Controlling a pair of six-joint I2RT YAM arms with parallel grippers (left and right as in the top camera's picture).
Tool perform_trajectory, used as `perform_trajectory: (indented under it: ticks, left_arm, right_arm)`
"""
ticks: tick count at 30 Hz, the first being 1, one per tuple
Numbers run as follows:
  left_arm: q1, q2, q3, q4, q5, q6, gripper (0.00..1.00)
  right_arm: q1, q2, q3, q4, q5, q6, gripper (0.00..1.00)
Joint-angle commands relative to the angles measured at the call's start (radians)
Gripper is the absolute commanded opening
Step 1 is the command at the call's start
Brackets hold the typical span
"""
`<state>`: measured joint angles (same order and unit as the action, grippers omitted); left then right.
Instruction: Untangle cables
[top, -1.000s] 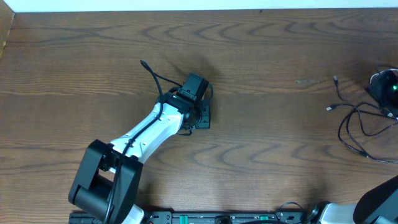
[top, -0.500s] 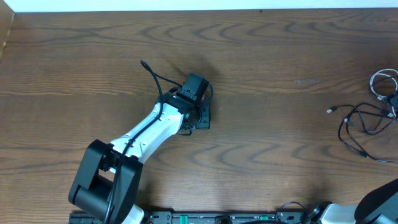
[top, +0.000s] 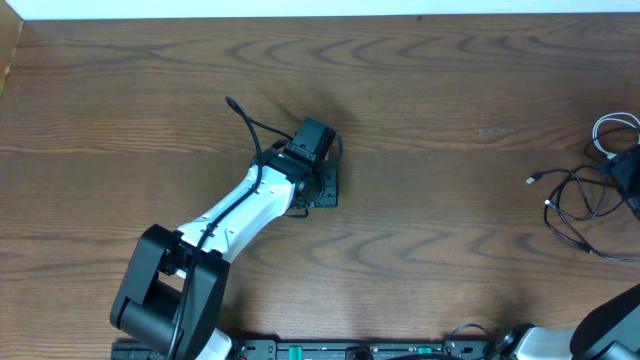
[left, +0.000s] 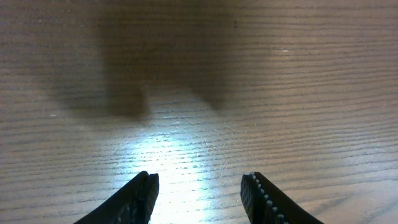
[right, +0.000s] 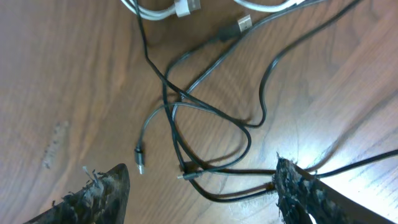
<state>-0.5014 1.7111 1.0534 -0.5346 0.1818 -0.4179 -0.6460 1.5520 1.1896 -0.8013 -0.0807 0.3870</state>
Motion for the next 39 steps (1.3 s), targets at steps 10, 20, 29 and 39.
perform_trajectory:
  ticks: [10, 20, 29, 39]
  left_arm:
    - [-0.002, 0.006, -0.003, -0.003, 0.001, 0.006, 0.48]
    - [-0.001, 0.006, -0.003, 0.017, -0.003, 0.006, 0.48]
    - [0.054, 0.006, -0.002, 0.007, -0.045, 0.006, 0.49]
    - [0.239, 0.006, -0.002, -0.114, -0.043, 0.005, 0.57]
  right_arm:
    - [0.087, 0.006, -0.068, 0.013, -0.138, 0.012, 0.73]
    - [0.331, 0.006, -0.126, 0.106, -0.222, -0.134, 0.84]
    - [0.598, 0.015, -0.127, 0.122, -0.217, -0.327, 0.96]
    - [0.790, 0.101, -0.128, 0.136, -0.198, -0.370, 0.99]
